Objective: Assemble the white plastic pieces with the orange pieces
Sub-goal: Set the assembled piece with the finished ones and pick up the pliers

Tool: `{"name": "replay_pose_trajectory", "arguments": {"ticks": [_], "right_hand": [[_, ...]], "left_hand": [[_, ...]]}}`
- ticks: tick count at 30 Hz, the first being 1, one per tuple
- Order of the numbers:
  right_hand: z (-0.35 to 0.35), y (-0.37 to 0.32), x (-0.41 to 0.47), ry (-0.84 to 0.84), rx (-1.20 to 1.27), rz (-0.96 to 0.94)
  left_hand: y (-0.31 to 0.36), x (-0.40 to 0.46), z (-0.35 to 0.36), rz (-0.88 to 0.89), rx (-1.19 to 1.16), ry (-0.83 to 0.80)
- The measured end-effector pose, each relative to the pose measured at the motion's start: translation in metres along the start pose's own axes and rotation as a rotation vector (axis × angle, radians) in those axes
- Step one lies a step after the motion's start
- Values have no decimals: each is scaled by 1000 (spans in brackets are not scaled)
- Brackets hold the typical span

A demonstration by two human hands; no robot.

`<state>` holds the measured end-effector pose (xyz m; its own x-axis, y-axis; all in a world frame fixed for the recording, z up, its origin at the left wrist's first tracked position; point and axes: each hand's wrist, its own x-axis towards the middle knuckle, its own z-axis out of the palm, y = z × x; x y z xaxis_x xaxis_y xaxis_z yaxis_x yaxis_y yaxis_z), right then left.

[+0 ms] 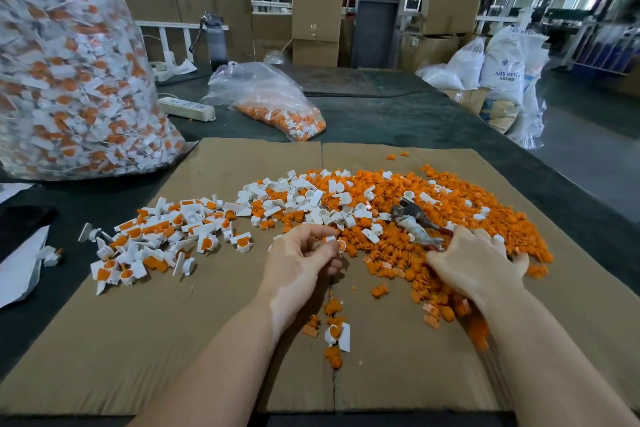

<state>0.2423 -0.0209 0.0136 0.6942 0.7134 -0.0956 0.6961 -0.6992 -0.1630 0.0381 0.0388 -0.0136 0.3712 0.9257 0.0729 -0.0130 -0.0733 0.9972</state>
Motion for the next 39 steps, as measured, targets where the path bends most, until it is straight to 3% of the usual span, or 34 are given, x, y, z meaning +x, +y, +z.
{"name": "replay_pose_trajectory", "arguments": {"ticks": [8, 13, 20, 31, 34, 39], "right_hand": [[-4, 0, 3, 126, 9, -45], [-16, -9, -17, 220, 152, -248], [-24, -32, -48, -251, 518, -470], [-25, -41, -53, -517, 655, -414], [-23, -42, -57, -466, 597, -476], [-15, -46, -62, -228, 428, -537]], "left_hand": [[0, 3, 1, -20, -32, 32], [3, 10, 2, -122, -229, 46], [9, 23, 5, -163, -280, 121], [15, 30, 2, -162, -276, 197], [15, 29, 3, -170, -292, 215], [16, 26, 5, -165, -280, 239]]}}
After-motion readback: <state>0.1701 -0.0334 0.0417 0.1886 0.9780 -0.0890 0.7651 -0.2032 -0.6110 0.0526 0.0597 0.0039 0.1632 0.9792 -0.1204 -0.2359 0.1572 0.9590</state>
